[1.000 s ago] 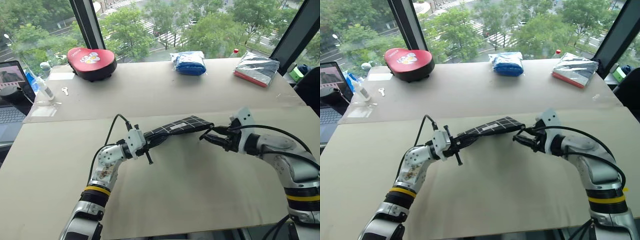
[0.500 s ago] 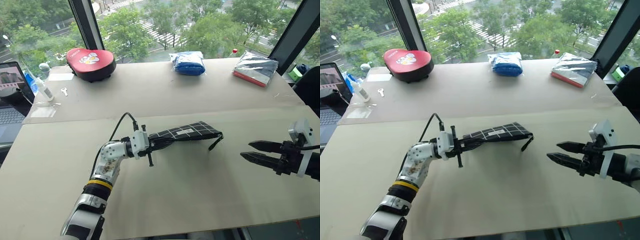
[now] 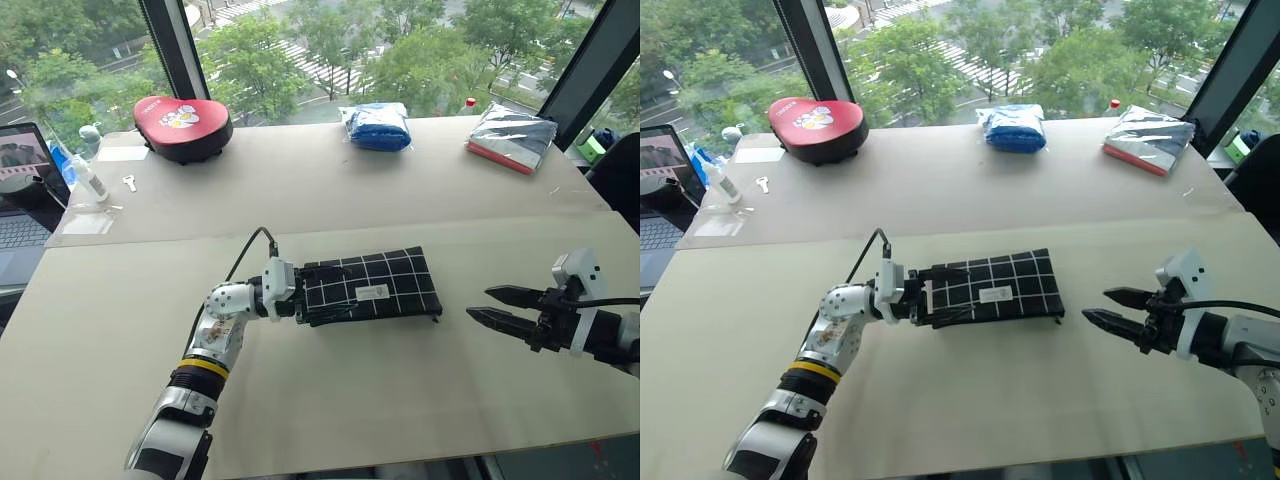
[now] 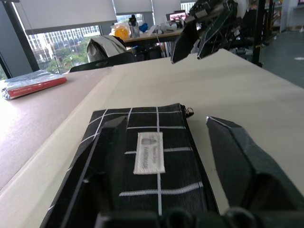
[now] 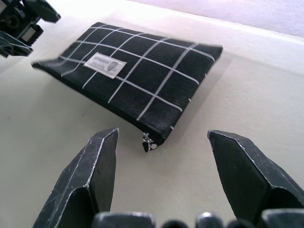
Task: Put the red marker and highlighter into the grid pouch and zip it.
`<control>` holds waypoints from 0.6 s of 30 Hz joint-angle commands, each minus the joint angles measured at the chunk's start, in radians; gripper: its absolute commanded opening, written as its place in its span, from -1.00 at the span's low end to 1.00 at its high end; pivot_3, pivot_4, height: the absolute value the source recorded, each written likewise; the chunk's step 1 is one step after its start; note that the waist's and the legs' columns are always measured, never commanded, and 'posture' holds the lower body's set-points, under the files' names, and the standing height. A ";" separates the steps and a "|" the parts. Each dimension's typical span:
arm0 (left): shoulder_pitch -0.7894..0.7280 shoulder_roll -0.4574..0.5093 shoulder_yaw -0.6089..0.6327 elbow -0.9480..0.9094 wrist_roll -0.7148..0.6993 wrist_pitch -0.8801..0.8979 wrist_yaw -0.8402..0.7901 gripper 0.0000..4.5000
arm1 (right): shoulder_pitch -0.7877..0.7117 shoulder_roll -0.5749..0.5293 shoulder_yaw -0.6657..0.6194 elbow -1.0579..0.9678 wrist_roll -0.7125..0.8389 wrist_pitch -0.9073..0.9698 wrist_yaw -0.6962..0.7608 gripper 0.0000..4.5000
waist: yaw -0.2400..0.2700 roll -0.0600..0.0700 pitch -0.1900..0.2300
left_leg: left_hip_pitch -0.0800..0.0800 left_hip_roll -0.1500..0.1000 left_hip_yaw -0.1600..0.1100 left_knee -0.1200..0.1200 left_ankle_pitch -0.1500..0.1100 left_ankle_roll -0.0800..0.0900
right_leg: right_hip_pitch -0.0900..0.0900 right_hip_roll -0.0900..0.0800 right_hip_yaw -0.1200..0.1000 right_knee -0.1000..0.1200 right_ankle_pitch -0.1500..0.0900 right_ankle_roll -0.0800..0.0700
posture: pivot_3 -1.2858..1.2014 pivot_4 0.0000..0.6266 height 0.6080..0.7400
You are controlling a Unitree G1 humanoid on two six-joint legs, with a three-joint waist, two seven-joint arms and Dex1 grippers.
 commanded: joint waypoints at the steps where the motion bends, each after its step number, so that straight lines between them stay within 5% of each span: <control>1: 0.024 0.020 0.044 -0.140 -0.095 0.186 0.056 0.46 | -0.014 -0.011 -0.006 0.007 -0.001 -0.030 0.004 0.50 | 0.000 0.000 0.000 | 0.000 0.000 0.000 0.000 0.000 0.000 | 0.000 0.000 0.000 0.000 0.000 0.000 | 0.03 -0.52 1.00; 8: 0.142 0.180 0.225 -0.374 -0.273 0.700 0.322 0.46 | -0.029 -0.031 -0.020 0.113 -0.024 -0.094 0.055 0.50 | -0.008 0.000 0.000 | 0.001 0.001 0.000 0.000 0.000 0.000 | -0.001 0.001 0.000 0.004 0.000 0.000 | 0.03 -0.52 1.00; 18: 0.271 0.266 0.444 -0.452 -0.325 0.825 0.486 0.46 | -0.098 -0.014 0.031 0.309 -0.089 -0.227 0.081 0.50 | 0.000 0.000 0.000 | 0.004 0.001 0.000 -0.001 0.000 -0.002 | -0.001 0.001 0.000 0.004 0.000 0.000 | 0.03 -0.52 1.00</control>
